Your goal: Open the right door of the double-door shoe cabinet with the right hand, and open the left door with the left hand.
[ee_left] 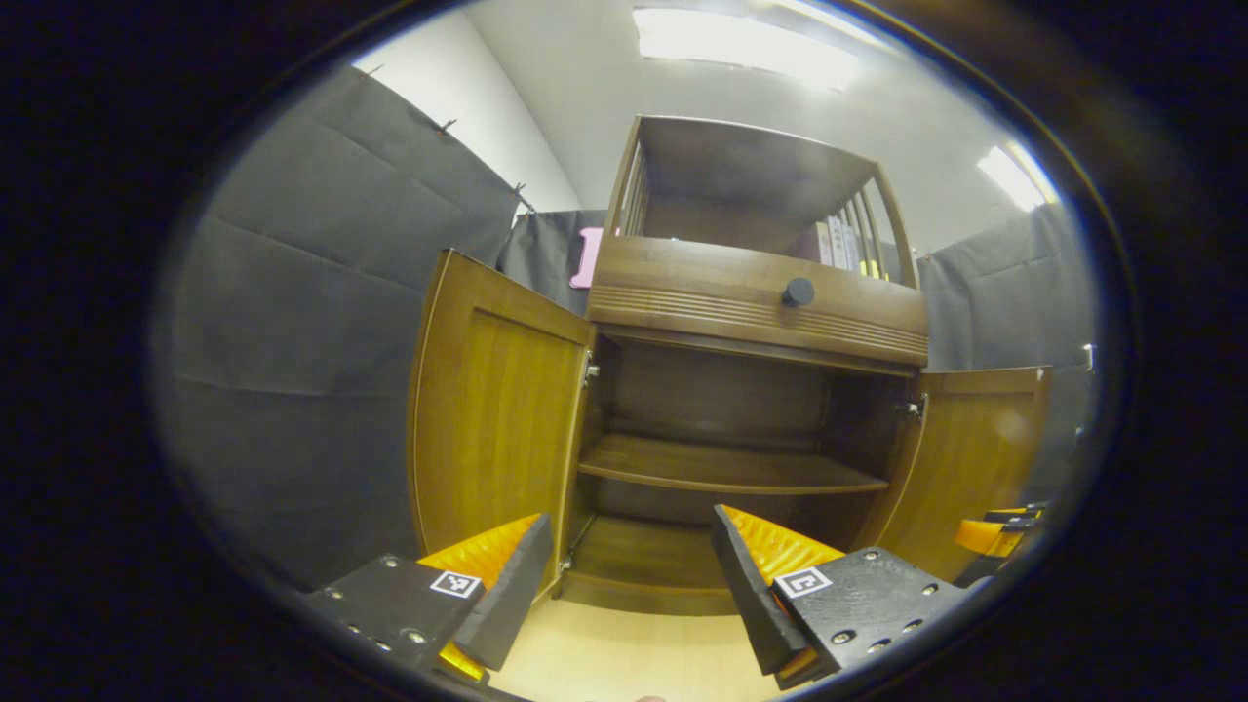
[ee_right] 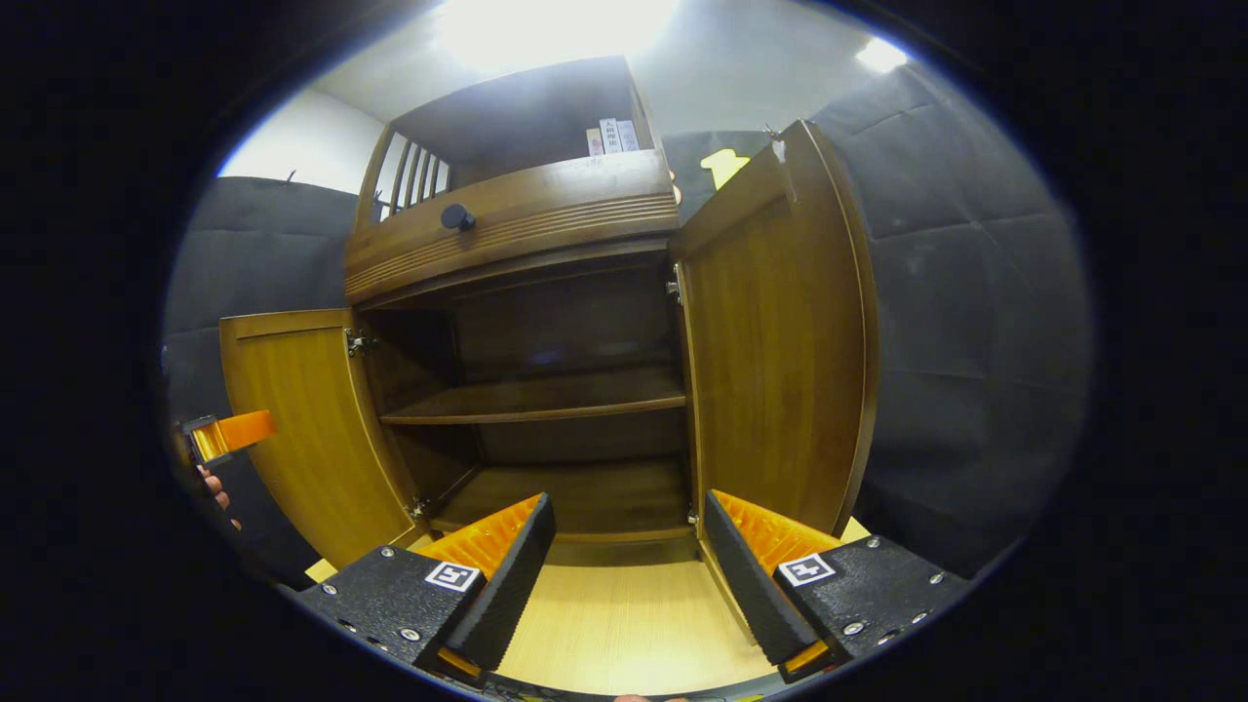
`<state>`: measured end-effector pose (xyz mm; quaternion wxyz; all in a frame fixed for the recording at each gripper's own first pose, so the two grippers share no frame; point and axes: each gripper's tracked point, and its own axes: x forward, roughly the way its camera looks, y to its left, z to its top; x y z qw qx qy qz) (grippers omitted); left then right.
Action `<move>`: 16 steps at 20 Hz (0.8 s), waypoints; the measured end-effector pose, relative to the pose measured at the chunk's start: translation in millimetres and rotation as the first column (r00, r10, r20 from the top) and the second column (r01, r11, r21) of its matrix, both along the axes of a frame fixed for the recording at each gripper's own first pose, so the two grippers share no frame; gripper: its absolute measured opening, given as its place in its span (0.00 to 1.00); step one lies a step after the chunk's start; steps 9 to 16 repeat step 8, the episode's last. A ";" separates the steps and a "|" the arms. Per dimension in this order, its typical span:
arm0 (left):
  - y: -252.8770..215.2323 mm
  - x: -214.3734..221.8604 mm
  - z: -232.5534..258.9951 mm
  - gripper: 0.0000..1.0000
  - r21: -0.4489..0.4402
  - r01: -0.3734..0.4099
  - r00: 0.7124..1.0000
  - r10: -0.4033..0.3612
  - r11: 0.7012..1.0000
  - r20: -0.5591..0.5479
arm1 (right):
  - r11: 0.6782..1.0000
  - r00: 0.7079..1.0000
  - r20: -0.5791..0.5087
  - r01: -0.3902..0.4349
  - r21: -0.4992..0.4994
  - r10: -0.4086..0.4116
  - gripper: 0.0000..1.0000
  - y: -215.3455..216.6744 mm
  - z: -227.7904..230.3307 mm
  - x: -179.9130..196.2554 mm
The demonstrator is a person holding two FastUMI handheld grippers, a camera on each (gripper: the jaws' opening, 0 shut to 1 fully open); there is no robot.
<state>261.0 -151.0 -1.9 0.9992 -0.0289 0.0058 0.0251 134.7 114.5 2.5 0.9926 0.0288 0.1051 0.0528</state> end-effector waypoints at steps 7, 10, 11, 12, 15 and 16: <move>-12.4 -3.1 6.8 0.96 -0.041 0.047 0.998 -0.045 0.998 0.033 | 0.999 0.999 0.022 -0.036 0.005 0.036 0.92 -4.4 7.4 -7.1; -14.3 -3.4 10.0 0.96 -0.038 0.044 0.998 -0.043 0.998 0.038 | 0.999 0.999 0.024 -0.044 0.005 0.043 0.92 -4.8 8.1 -8.5; -14.3 -3.4 10.0 0.96 -0.038 0.044 0.998 -0.043 0.998 0.038 | 0.999 0.999 0.024 -0.044 0.005 0.043 0.92 -4.8 8.1 -8.5; -14.3 -3.4 10.0 0.96 -0.038 0.044 0.998 -0.043 0.998 0.038 | 0.999 0.999 0.024 -0.044 0.005 0.043 0.92 -4.8 8.1 -8.5; -14.3 -3.4 10.0 0.96 -0.038 0.044 0.998 -0.043 0.998 0.038 | 0.999 0.999 0.024 -0.044 0.005 0.043 0.92 -4.8 8.1 -8.5; -14.3 -3.4 10.0 0.96 -0.038 0.044 0.998 -0.043 0.998 0.038 | 0.999 0.999 0.024 -0.044 0.005 0.043 0.92 -4.8 8.1 -8.5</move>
